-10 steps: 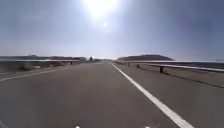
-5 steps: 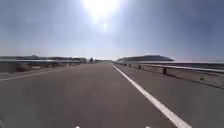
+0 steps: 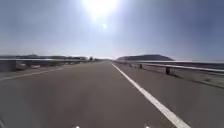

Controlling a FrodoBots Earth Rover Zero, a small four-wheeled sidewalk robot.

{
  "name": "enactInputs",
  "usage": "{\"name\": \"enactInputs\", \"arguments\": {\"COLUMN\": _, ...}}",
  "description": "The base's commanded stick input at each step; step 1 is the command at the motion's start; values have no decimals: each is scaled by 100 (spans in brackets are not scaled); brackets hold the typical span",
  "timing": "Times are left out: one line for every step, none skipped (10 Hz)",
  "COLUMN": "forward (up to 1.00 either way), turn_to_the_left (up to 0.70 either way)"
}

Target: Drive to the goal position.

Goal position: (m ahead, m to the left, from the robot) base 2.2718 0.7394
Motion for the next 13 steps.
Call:
{"name": "enactInputs", "arguments": {"forward": 70, "turn_to_the_left": 0}}
{"name": "enactInputs", "arguments": {"forward": 70, "turn_to_the_left": 0}}
{"name": "enactInputs", "arguments": {"forward": 70, "turn_to_the_left": 0}}
{"name": "enactInputs", "arguments": {"forward": 70, "turn_to_the_left": 0}}
{"name": "enactInputs", "arguments": {"forward": 70, "turn_to_the_left": 0}}
{"name": "enactInputs", "arguments": {"forward": 70, "turn_to_the_left": 0}}
{"name": "enactInputs", "arguments": {"forward": 70, "turn_to_the_left": 0}}
{"name": "enactInputs", "arguments": {"forward": 70, "turn_to_the_left": 0}}
{"name": "enactInputs", "arguments": {"forward": 70, "turn_to_the_left": 0}}
{"name": "enactInputs", "arguments": {"forward": 70, "turn_to_the_left": 0}}
{"name": "enactInputs", "arguments": {"forward": 70, "turn_to_the_left": 0}}
{"name": "enactInputs", "arguments": {"forward": 70, "turn_to_the_left": 0}}
{"name": "enactInputs", "arguments": {"forward": 70, "turn_to_the_left": 0}}
